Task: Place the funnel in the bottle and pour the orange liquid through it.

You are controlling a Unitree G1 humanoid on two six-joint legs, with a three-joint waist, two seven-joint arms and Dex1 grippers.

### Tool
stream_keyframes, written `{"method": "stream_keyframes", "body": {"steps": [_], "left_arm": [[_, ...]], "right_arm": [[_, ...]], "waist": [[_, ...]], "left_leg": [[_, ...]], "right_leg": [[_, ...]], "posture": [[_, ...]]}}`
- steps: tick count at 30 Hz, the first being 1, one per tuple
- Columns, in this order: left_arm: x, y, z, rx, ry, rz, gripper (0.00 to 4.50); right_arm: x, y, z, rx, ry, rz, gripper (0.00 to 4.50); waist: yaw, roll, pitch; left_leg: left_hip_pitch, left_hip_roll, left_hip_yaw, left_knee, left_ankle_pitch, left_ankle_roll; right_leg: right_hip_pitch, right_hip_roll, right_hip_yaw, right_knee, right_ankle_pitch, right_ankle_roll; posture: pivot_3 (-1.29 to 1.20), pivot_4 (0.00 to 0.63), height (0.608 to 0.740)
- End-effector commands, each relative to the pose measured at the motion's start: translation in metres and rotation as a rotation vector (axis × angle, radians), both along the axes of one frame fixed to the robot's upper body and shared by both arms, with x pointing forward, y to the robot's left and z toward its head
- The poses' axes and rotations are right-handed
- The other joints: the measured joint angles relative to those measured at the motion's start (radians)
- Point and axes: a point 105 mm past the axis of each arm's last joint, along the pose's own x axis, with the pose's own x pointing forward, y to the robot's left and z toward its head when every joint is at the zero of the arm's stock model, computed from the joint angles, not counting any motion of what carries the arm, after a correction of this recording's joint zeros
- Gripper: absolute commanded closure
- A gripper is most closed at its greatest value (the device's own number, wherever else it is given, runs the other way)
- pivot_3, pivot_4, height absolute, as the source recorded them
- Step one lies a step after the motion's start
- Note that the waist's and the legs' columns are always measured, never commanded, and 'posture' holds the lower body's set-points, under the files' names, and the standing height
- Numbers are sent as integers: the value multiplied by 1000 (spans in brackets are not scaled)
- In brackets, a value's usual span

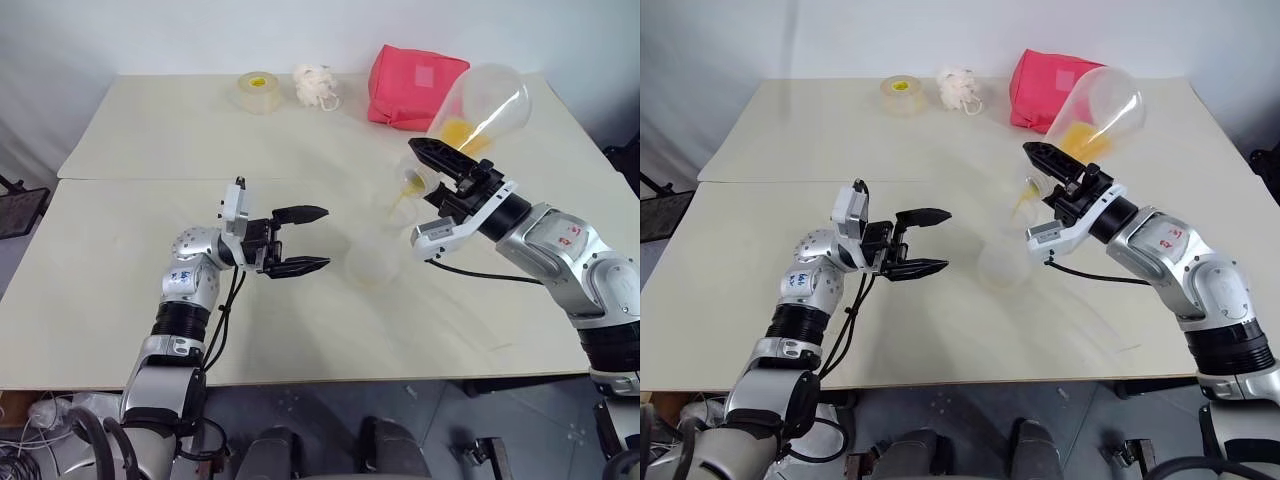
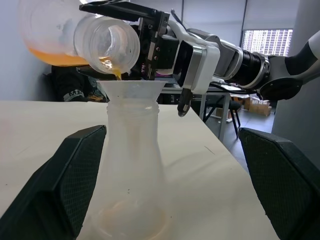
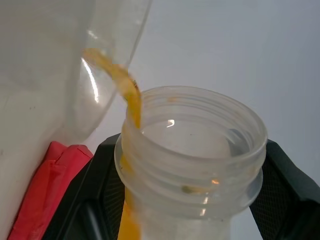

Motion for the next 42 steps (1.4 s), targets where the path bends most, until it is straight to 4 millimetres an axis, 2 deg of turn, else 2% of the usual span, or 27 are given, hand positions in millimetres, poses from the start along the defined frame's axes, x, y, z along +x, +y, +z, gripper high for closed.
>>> {"method": "stream_keyframes", "body": {"steps": [1, 20, 42], "left_arm": [[0, 0, 14, -25, -57, 3, 0], [3, 0, 15, -24, -55, 7, 0], [2, -2, 17, -25, -61, -2, 0]], "right_arm": [[-6, 0, 18, -14, -79, 16, 1689], [-6, 6, 16, -81, -102, 72, 1689], [-4, 2, 17, -128, -150, 72, 1689]], "waist": [[0, 0, 0], [0, 0, 0], [0, 0, 0]], "left_leg": [[0, 0, 0, 0, 0, 0], [0, 0, 0, 0, 0, 0], [0, 0, 0, 0, 0, 0]], "right_leg": [[0, 0, 0, 0, 0, 0], [0, 0, 0, 0, 0, 0], [0, 0, 0, 0, 0, 0]], "posture": [[0, 150, 740], [0, 150, 740], [0, 150, 740]]}}
